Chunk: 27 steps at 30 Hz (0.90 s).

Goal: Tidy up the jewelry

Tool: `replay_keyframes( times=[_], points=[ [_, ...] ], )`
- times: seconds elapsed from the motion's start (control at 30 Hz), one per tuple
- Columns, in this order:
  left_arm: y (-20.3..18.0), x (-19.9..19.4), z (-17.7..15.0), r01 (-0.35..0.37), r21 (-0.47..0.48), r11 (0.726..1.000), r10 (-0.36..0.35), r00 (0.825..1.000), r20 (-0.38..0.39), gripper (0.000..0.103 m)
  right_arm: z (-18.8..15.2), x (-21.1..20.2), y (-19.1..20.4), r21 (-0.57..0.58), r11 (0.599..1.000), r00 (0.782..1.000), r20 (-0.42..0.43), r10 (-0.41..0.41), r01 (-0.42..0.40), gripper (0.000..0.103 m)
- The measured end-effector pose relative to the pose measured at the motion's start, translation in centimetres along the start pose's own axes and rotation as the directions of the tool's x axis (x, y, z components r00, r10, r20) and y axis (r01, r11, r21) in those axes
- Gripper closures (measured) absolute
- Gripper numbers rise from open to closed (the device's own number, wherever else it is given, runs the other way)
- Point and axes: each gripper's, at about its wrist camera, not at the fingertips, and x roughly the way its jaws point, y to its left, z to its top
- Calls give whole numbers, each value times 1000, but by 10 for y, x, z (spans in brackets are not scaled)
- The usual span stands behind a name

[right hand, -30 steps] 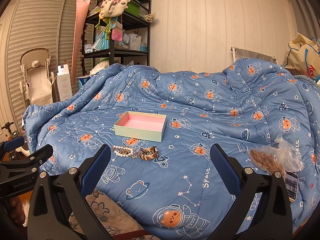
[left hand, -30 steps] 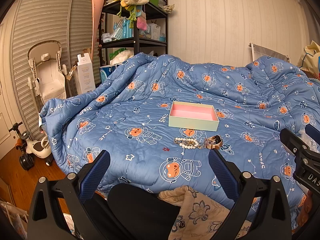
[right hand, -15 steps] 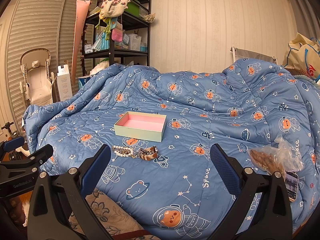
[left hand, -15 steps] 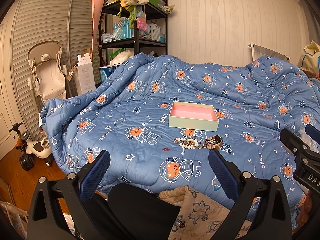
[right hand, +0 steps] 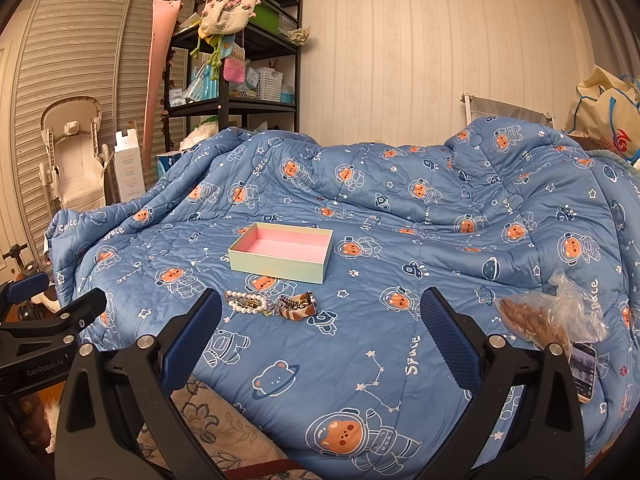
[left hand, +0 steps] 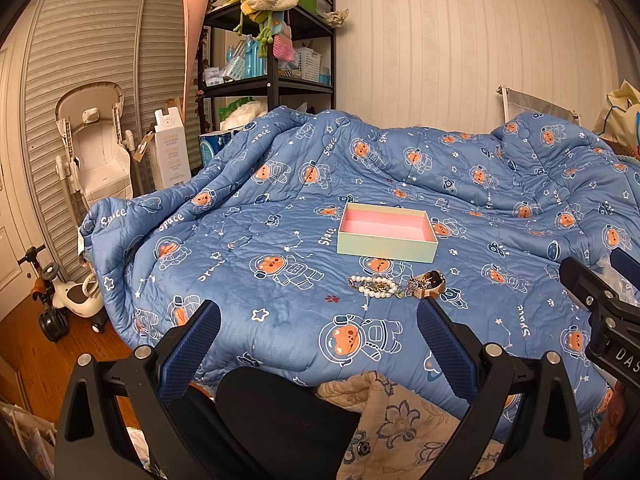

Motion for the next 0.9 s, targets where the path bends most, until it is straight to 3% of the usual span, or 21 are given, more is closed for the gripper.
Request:
replay_keyframes(
  times=[0.6,0.73,0.9],
  points=[
    [2,3,-2,9,-4,1000,-9,1000,-17,6,-1,18,3,9,1000,999,-44,27,-26,5],
    [9,19,-3,53,-30,998,-55,995,-84,6,-3,36,-8,63,991,984,-123,127,-120,5],
    [28,53,-4,146,-132,980,-168,969,-180,6,-13,70,-17,83,986,961,-227,158,-143,5]
  ],
)
